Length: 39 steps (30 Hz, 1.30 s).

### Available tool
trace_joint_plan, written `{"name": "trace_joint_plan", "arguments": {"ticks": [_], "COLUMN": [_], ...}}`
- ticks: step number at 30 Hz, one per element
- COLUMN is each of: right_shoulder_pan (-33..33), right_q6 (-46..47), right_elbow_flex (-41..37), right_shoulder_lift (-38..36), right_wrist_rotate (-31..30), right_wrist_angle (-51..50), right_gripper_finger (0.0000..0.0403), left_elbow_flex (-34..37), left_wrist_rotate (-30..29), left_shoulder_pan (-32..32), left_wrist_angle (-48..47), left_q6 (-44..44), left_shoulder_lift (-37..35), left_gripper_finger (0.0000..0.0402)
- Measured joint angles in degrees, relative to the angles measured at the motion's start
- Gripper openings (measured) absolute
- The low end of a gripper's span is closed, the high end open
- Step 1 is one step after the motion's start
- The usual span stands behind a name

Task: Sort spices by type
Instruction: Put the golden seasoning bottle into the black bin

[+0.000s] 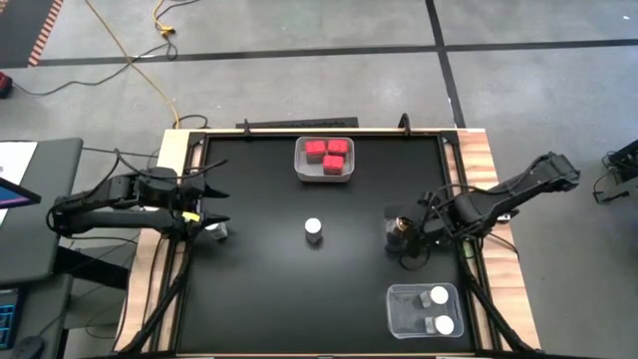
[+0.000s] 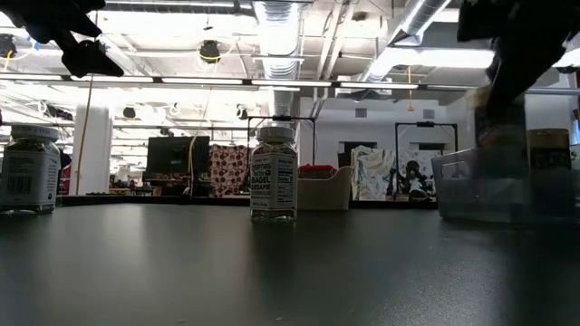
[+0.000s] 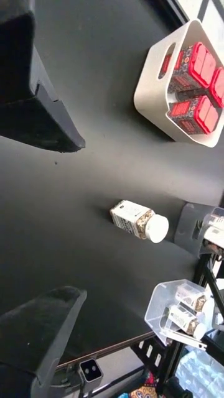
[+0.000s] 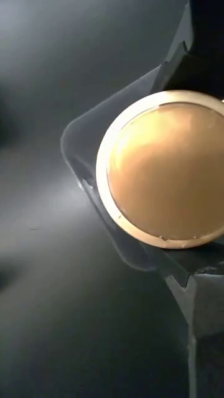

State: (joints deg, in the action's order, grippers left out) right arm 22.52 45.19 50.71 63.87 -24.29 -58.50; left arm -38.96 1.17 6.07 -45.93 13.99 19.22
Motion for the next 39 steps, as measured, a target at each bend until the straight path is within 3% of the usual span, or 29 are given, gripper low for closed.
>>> {"name": "trace_joint_plan", "arguments": {"ticks": [15, 26, 39], "right_shoulder_pan": [-6.04, -12.97, -13.68], "right_q6": [-3.09, -8.00, -12.17], "right_elbow_flex": [-11.81, -15.10, -15.18], "right_shoulder_lift": [-3.21, -6.72, -6.68], "right_wrist_rotate": [3.77, 7.51, 7.73], "right_wrist_angle": [12.66, 16.85, 16.34], "right_gripper_finger": [0.0302, 0.0301, 0.0314], "left_elbow_flex": [-0.02, -0.02, -0.02], "left_wrist_rotate": [0.00, 0.00, 0.00], "left_shoulder_pan": [0.00, 0.01, 0.01], "left_wrist_angle": [-0.02, -0.04, -0.07], "left_q6": [0.37, 0.30, 0.36], "left_shoulder_lift": [0.00, 0.00, 0.00], "left_gripper_finger": [0.0355, 0.0355, 0.0355]}}
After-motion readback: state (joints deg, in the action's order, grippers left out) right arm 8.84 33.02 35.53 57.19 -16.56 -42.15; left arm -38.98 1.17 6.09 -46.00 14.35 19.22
